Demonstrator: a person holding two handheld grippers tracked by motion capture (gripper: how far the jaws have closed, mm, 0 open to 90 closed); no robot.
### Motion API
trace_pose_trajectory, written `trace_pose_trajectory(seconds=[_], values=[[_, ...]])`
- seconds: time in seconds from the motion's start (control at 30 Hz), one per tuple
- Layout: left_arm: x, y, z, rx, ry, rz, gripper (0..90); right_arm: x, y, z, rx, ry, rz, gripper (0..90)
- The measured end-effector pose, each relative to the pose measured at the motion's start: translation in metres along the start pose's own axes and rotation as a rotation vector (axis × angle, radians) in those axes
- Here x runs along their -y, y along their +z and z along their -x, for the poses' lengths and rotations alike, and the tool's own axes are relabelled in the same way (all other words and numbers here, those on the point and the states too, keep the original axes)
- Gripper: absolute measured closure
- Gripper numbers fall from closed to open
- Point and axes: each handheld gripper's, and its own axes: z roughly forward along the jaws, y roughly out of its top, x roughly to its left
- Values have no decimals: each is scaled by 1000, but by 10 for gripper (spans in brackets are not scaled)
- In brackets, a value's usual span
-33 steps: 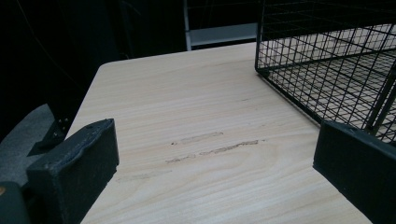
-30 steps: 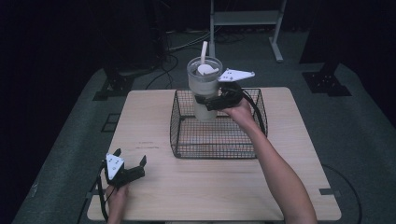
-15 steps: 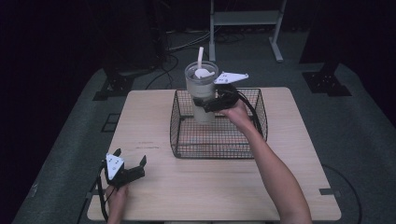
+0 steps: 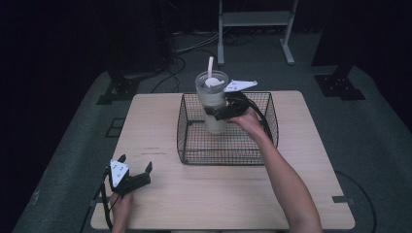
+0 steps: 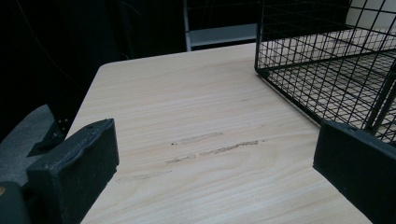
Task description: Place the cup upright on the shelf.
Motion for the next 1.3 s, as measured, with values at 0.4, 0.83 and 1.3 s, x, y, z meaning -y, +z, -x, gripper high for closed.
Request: trace_pose_trajectory(seconds=[0.4,0.83,1.3], values=[[0,0,0,1,-3,0,0,16,11,5,-11,18,-63,87],[0,0,0,2,-6,4,0,26,22,5,-14,27,-95,86],[0,0,0,1,-12,9,0,42,29,10,-4,23,-134,86]])
